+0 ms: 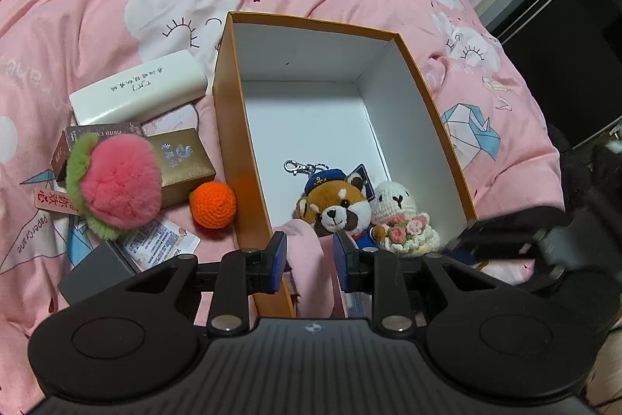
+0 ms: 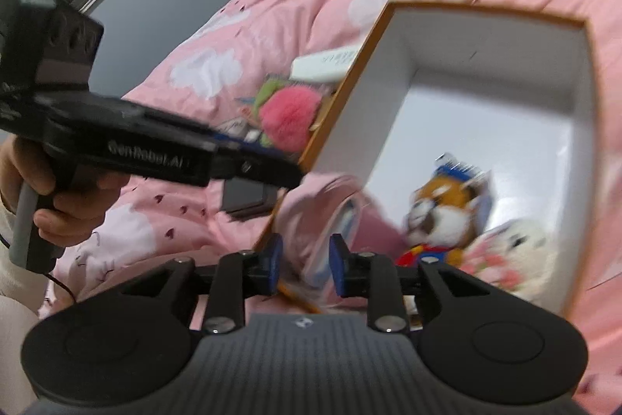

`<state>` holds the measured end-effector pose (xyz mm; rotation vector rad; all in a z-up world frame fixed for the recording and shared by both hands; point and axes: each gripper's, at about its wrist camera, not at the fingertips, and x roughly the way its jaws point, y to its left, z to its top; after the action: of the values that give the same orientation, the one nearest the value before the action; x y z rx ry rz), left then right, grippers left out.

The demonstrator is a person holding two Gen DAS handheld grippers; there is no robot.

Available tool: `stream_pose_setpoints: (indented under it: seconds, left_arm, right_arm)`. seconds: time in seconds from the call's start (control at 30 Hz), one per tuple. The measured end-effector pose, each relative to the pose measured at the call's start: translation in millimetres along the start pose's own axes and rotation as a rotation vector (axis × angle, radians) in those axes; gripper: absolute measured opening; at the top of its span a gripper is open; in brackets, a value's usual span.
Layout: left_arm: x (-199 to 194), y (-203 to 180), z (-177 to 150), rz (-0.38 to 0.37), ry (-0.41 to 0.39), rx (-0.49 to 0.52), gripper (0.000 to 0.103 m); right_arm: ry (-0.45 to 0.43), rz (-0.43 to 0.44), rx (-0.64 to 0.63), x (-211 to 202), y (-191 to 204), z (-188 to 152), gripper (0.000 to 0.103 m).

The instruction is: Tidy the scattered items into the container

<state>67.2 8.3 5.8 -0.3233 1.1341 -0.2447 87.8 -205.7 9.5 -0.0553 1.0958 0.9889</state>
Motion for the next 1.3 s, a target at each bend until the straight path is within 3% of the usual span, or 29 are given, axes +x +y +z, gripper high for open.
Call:
stream_pose_setpoints:
  seconds: [0.1,0.23,0.3,0.47,0.53,0.6,0.87,1.3]
  left_arm:
    - [0.5,0.0,1.2,0.007,-0.009,0.005,0.029]
    - [0.0,-1.5,1.0,0.023,-0.024,0.017,0.029]
    - [0.5,-0.5,0.8,0.018,-0.022,0.01,0.029]
    - [2.7,3.7,0.7,0.02,-0.025,-0.015,0.029]
    - [3.4,5.1,0.7,0.015,-0.024,-0.024,0.029]
    - [3.9,7.1,1.3,0.013,-0.022,-0.031,0.029]
    - [11.0,13.1,4.3,0.003,-0.009,-0.045,0.029]
    - [6.2,10.9,-1.8,0.003,-0.037,-0.07,0.029]
  right_arm:
    - [-0.003,-0.136,-0.044,-2.4,-14.1,13.0,0.035]
    - [0.053,-0.28,-0.076,24.0,-38.2,29.3,0.041]
    - [0.068,-0.287,-0.073,37.3,-44.1,36.3,0.052]
    - [0.098,-0.29,-0.101,74.0,-51.2,50.5,0.052]
    - [0.128,-0.284,-0.105,86.0,-55.1,51.5,0.05]
    - [0.157,-0.274,-0.11,91.7,-57.1,49.0,0.039]
    - [0.225,-0.227,-0.201,80.9,-47.5,34.4,0.036]
    - [0.156,-0.293,-0.204,77.9,-41.3,30.2,0.041]
